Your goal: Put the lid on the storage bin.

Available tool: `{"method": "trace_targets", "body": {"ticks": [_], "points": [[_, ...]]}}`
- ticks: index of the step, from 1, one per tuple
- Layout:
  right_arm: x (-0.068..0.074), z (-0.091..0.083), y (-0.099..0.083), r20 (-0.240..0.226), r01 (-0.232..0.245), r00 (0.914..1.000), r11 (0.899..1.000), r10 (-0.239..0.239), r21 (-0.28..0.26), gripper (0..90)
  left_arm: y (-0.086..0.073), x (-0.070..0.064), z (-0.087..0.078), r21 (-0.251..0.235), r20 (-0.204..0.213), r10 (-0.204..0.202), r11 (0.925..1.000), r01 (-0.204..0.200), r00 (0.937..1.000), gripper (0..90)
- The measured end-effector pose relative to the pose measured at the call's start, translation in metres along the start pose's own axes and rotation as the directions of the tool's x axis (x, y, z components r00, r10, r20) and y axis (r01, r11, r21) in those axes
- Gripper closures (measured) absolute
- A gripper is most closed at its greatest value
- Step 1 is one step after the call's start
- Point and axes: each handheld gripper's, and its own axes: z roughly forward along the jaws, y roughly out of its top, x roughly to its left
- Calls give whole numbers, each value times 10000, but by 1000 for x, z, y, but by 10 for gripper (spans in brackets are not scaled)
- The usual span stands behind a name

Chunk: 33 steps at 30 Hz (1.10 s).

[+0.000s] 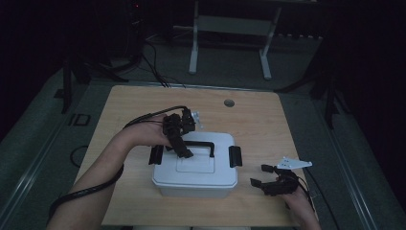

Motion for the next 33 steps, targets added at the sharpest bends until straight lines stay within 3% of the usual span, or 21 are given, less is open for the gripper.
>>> {"method": "trace_targets", "body": {"ticks": [5, 11, 12, 19, 24, 27, 33], "points": [[-1, -1, 0, 32, -42, 10000, 10000, 42, -35, 145, -12, 1, -6, -458, -11, -44, 9989, 43, 10000, 154], [-1, -1, -1, 86, -30, 10000, 10000, 30, -6, 145, -25, 1, -15, -970, -654, -147, 9953, 84, 9978, 154], [-1, -2, -1, 88, -69, 9999, 10000, 69, -4, 145, -34, 4, -19, -1320, -668, -404, 9908, 313, 9970, 154], [-2, -3, -2, 133, -82, 9999, 10000, 83, -20, 145, -61, 6, -23, -1694, -849, -630, 9844, 479, 9944, 154], [-2, -2, -2, 159, -52, 9999, 10000, 52, 21, 145, -80, 6, -18, -1541, -547, -737, 9859, 645, 9958, 154], [-1, -2, -2, 167, -56, 9998, 10000, 56, 31, 145, -91, 4, -18, -1681, -210, -867, 9824, 820, 9960, 154], [-1, -1, -2, 166, -54, 9998, 10000, 53, 47, 145, -110, 0, -19, -1782, -118, -1029, 9790, 992, 9946, 143]]}}
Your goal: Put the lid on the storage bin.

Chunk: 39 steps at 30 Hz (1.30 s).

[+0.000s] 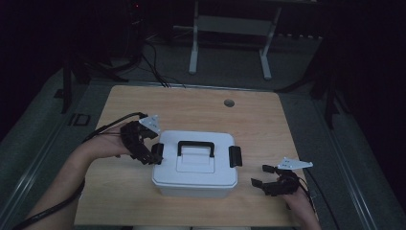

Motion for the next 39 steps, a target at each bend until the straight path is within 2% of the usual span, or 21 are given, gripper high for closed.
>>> {"method": "trace_targets", "body": {"ticks": [2, 5, 7, 9, 13, 16, 18, 20, 24, 26, 27, 30, 36, 39], "points": [[0, 0, 0, 6, -10, 10000, 10000, 10, 2, 145, -6, 0, -3, -90, -39, -51, 9999, 51, 10000, 143], [0, 0, 0, 7, -11, 10000, 10000, 11, 0, 145, -17, 1, -6, -368, 10, -342, 9987, 342, 9994, 143], [0, 0, 0, 16, -12, 10000, 10000, 12, -17, 145, -24, 1, -5, -268, -105, -206, 9994, 203, 9997, 143], [0, 0, 0, 35, 5, 10000, 10000, -5, -9, 145, -33, 2, -5, -218, -24, -338, 9992, 337, 9994, 143], [0, 0, 0, 43, -39, 10000, 10000, 39, -50, 145, -50, 4, -7, -446, -89, -742, 9963, 737, 9972, 143], [0, -1, 0, 40, -78, 10000, 10000, 78, -51, 145, -63, 5, -9, -793, -152, -969, 9923, 954, 9952, 143], [0, 0, 0, 48, -45, 10000, 10000, 45, -28, 145, -71, 6, -9, -988, -266, -1101, 9893, 1069, 9936, 143], [0, 0, 0, 62, -21, 10000, 10000, 21, -14, 145, -73, 7, -8, -986, -267, -1139, 9889, 1108, 9931, 143], [0, 0, 0, 69, -25, 10000, 10000, 25, -15, 145, -92, 7, -1, -1236, -407, -1475, 9822, 1415, 9882, 144], [0, 0, 0, 68, -37, 10000, 10000, 37, -24, 145, -95, 8, 0, -1224, -384, -1499, 9819, 1443, 9879, 143], [0, 0, 0, 76, -38, 10000, 10000, 38, -16, 145, -103, 8, 7, -1145, -379, -1637, 9807, 1584, 9858, 143], [0, 0, 0, 112, -38, 9999, 10000, 38, 17, 145, -113, 9, 14, -1035, -409, -1765, 9797, 1715, 9835, 143], [-2, 1, -1, 290, -37, 9996, 10000, 36, 20, 141, -131, 9, 28, -1203, -440, -2127, 9711, 2062, 9761, 144], [-3, 0, -2, 396, -156, 9991, 9998, 160, -96, 141, -141, 8, 35, -1322, -379, -2395, 9635, 2327, 9702, 144]]}}
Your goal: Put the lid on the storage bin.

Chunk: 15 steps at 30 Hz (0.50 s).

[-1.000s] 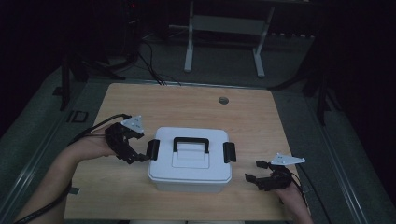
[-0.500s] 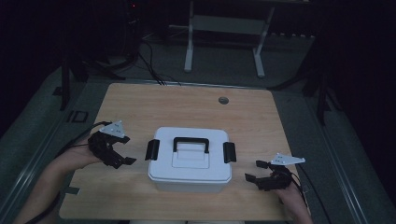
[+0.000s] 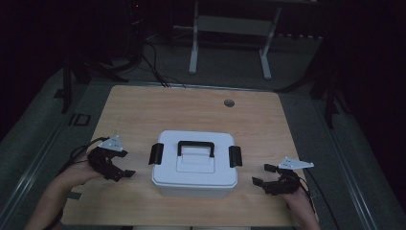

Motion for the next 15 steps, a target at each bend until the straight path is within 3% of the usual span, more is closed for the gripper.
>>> {"method": "trace_targets", "body": {"ticks": [4, 9, 11, 15], "points": [[-2, 0, -2, 149, -64, 9999, 10000, 64, 18, 141, -14, 1, 8, -7, -136, -274, 9996, 274, 9995, 143], [-1, 2, -2, 368, 74, 9993, 9998, -80, 169, 141, -24, 0, 14, -116, -213, -274, 9996, 272, 9994, 139], [-1, 4, -3, 860, 281, 9958, 9993, -301, 248, 141, -28, 0, 17, -254, -349, -407, 9989, 398, 9986, 140], [-3, 7, -6, 1405, 450, 9888, 9982, -501, 393, 141, -35, 0, 22, -437, -489, -705, 9967, 684, 9963, 139]]}}
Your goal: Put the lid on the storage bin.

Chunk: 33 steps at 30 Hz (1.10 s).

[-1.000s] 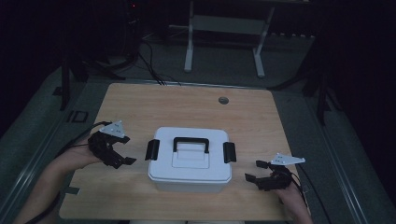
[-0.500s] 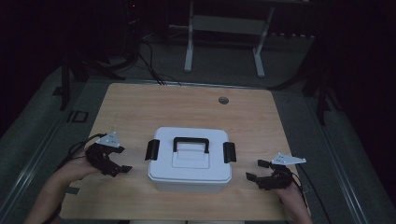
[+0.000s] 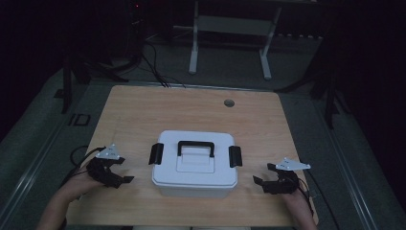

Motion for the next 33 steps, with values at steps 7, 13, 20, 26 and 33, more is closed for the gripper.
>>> {"method": "trace_targets", "body": {"ticks": [7, 13, 20, 26, 33], "points": [[-5, -3, -4, 1102, -59, 9938, 9987, 116, -515, 141, -9, -4, 7, 11, -633, -74, 10000, 75, 9980, 140], [-7, -3, -9, 1936, -150, 9807, 9979, 271, -634, 139, -15, -9, 14, -114, -1198, -62, 9999, 49, 9928, 125], [-8, -7, -12, 2427, -496, 9671, 9921, 765, -1151, 137, -20, -14, 14, -835, -2378, -537, 9959, 346, 9698, 87], [-10, -10, -14, 2704, -823, 9556, 9870, 1174, -1378, 135, -22, -15, 10, -1667, -3049, -1270, 9829, 784, 9439, 87], [-11, -10, -16, 2863, -1060, 9473, 9841, 1436, -1429, 124, -25, -18, 14, -1821, -4195, -1589, 9793, 886, 8937, 85]]}}
